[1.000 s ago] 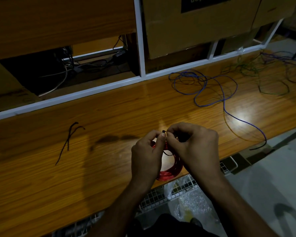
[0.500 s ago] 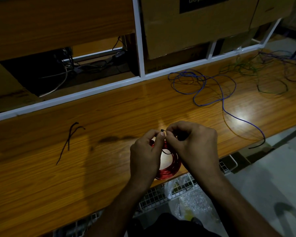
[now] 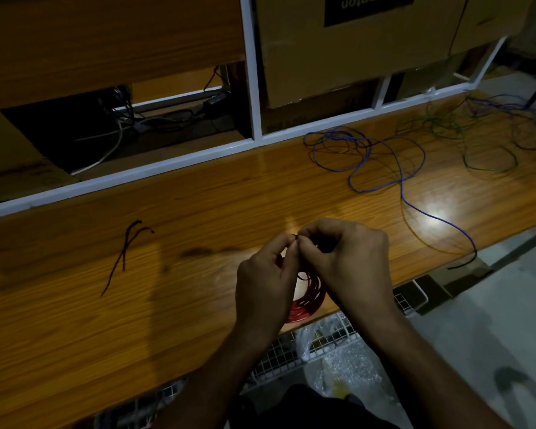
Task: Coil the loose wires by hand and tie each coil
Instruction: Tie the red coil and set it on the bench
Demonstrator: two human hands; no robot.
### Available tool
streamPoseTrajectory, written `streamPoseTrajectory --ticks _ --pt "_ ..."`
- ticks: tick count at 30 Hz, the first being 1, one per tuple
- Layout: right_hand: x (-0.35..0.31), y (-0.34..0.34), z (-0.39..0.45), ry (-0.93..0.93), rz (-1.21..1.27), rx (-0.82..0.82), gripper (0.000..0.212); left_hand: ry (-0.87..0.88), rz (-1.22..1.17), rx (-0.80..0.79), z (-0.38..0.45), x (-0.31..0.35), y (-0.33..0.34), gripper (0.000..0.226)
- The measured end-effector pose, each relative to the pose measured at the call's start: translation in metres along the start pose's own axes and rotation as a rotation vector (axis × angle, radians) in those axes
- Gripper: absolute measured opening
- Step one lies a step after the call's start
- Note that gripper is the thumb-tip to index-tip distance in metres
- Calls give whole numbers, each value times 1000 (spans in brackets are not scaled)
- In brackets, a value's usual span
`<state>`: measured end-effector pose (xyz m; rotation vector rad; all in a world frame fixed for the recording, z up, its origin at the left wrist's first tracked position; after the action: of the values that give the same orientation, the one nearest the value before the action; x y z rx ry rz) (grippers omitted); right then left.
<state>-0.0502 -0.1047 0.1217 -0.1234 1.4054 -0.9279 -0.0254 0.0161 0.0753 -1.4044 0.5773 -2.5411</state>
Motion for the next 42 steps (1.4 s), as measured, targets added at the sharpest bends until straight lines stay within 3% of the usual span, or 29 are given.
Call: streamPoseTrajectory --ticks 3,6,12,19,23,30,36,42 --pt "3 -1 4 83 75 -106 5 20 11 16 1 -2 -3 18" --pt "9 -3 7 291 316 -303 17 2 -20 51 2 -4 -5 18" --pt "7 -3 9 493 737 -518 8 21 -8 54 2 -8 -5 17" --pt "8 -1 17 563 791 -506 16 154 -35 -24 0 -11 -8 22" --pt "10 1 25 482 609 -536 8 219 -17 -26 0 -9 -10 20" --pt "7 6 36 344 362 -631 13 166 -27 10 -1 -11 -8 19" --pt "3 15 54 426 461 -512 20 85 -133 27 -1 -12 -5 24" --pt "6 38 69 521 522 -509 21 -20 -197 84 -5 -15 -1 37"
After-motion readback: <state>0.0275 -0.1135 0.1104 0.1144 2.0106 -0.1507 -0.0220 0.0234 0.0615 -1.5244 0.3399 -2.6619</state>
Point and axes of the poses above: each hand's wrist, its own z-axis towards the middle knuckle, its own y-axis out of the palm, x = y × z, the point moved 2 cm from there along z, towards the middle knuckle, and after that the axes turned 14 degrees about y, right-handed, at the moved point
